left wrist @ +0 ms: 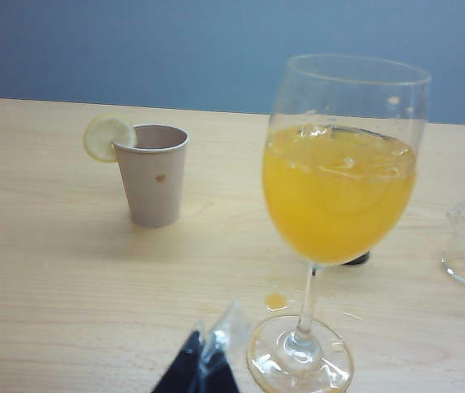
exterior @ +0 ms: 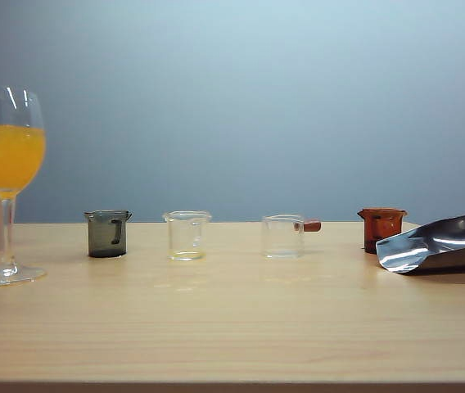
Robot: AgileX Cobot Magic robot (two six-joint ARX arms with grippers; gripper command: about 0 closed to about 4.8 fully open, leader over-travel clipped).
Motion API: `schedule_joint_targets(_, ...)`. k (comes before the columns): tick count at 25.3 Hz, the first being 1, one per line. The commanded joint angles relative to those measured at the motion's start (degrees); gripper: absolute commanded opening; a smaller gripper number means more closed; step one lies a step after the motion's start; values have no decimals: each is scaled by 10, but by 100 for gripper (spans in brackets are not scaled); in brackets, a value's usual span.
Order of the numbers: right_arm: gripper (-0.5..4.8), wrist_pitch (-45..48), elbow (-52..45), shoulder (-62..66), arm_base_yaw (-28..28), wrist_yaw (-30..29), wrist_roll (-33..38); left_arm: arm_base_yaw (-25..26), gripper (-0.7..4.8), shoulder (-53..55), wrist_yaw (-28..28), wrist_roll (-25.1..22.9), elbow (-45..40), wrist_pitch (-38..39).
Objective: Pick up the fourth measuring cup from the left, pour the grenadine inside into the goblet, and finally put the measuring cup back in its original place.
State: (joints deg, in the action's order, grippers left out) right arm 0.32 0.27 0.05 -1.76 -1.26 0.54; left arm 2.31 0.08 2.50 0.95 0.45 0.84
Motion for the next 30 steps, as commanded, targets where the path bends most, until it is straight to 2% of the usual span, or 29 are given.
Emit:
schedule_joint_targets(1, -1, 7, -2, 0, 0, 1, -2, 0, -5, 0, 1, -1, 1, -9)
schedule_joint_targets(8, -1, 8, 6, 0, 0, 1, 2, 0, -5, 0, 1, 0, 7, -9)
schedule_joint_targets(10, -2, 2, 32, 1, -1, 21, 37, 0, -5, 0, -4, 13, 34, 11)
schedule_joint_targets(11, -2, -30, 63, 4, -1, 47, 47, 0, -5, 1, -14, 12, 64, 48)
schedule_joint_targets(14, -2, -90, 131, 43, -1, 77, 45, -1, -5, 17, -12, 12, 138, 108)
schedule_joint_targets(18, -2, -77, 203, 144, -5, 66, 46, -7, -5, 79, -2, 12, 214, 111)
schedule_joint_targets(21, -2, 7, 254, 257, -29, 57, 46, -42, -5, 176, 38, 9, 297, 106)
schedule_joint_targets(24, -2, 83, 290, 390, -79, 89, 48, -106, -5, 284, 13, 10, 381, 100)
schedule_joint_targets(28, -2, 168, 290, 504, -127, 101, 97, -170, -5, 359, 15, 9, 441, 100)
schedule_joint_targets(30, -2, 214, 290, 574, -140, 103, 98, -212, -5, 395, 30, -18, 473, 111)
